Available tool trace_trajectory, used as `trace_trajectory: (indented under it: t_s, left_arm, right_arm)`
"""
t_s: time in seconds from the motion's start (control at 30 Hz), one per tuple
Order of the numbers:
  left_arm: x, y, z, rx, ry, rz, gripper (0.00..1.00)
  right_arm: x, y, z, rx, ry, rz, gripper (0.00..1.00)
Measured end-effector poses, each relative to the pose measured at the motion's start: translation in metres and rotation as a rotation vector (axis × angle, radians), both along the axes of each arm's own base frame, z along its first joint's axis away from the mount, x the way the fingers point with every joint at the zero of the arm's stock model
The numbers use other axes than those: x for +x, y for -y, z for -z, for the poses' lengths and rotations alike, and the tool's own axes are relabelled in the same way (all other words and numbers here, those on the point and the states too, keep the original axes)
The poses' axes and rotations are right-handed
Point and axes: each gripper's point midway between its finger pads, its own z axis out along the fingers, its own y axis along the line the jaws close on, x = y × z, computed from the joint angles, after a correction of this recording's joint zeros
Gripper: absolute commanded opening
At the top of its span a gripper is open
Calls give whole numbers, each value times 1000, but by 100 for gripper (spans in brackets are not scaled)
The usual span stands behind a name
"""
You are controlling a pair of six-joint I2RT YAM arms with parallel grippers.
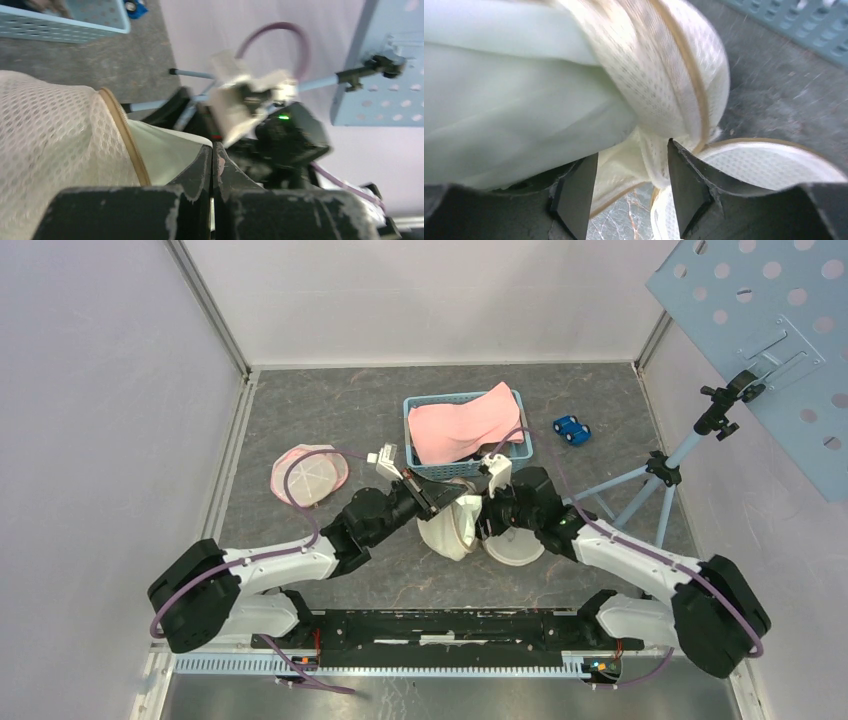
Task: Unzip the laundry bag and remove the bra
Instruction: Pick up the bra from the laundry bag.
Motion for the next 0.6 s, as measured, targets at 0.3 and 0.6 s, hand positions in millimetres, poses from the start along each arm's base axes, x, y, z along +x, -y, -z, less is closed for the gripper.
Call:
trace_trajectory:
  t_s: [0.3, 0.6]
  left_arm:
    - [14, -24, 54, 166, -117, -143, 2]
    - [18, -25, 80, 230, -157, -167, 2]
  right_arm:
    - [4, 17, -59, -7, 127, 48, 70]
    - [-11, 20, -71, 35, 100, 42, 69]
